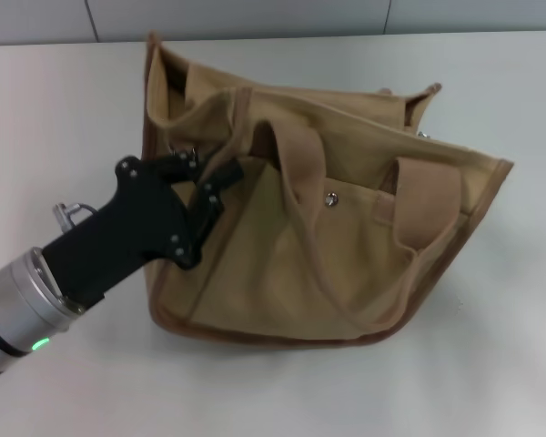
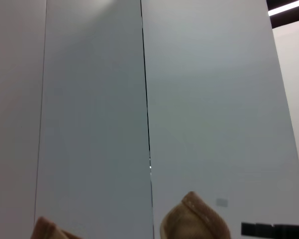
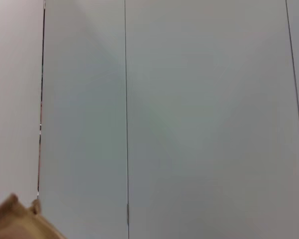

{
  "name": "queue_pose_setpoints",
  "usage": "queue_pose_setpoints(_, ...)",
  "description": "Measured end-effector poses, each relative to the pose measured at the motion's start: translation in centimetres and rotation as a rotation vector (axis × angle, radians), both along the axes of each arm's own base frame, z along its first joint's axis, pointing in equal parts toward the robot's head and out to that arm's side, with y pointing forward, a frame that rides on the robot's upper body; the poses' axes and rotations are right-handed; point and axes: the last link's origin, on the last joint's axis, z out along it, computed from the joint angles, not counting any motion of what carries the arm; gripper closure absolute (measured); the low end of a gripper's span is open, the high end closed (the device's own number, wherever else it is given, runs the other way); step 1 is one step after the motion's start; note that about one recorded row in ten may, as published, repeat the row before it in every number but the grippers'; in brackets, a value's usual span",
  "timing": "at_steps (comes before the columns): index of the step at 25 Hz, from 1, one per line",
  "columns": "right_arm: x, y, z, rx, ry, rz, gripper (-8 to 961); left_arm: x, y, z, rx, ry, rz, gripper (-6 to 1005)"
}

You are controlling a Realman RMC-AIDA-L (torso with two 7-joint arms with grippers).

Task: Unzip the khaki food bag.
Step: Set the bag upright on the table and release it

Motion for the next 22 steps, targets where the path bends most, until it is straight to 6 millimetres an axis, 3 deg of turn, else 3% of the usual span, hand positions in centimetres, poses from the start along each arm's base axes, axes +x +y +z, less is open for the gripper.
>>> queue_pose_setpoints(7,-0.3,0.4,-0.5,-0.057,0.058,-0.009,376,-0.9,-0.9,-0.6,-0.057,-0.004,0.06,920)
queue_pose_setpoints(11,-0.4,-0.2,-1.2,-0.159,0.065,-0.003,267,-1.3,-1.1,-0.3,-0.058,-0.012,0.077,919)
queue_pose_setpoints(13,-0.5,-0.3,-1.5,-0.195,0.059,0.005,213,-1.4,-1.2,-0.2,-0.059,-0.012,0.083,838)
queue_pose_setpoints(18,-0.9,-0.5,-4.0,-0.355,-0.003,0.024,214,-1.5,-1.6,-0.2,-0.063,-0.014,0.076,708)
queue_pose_setpoints(22,-1.0,0.9,-6.0,-0.426,-0.023,-0.021,262,-1.6,-1.8,-0.1,-0.063,-0.02,0.071,619)
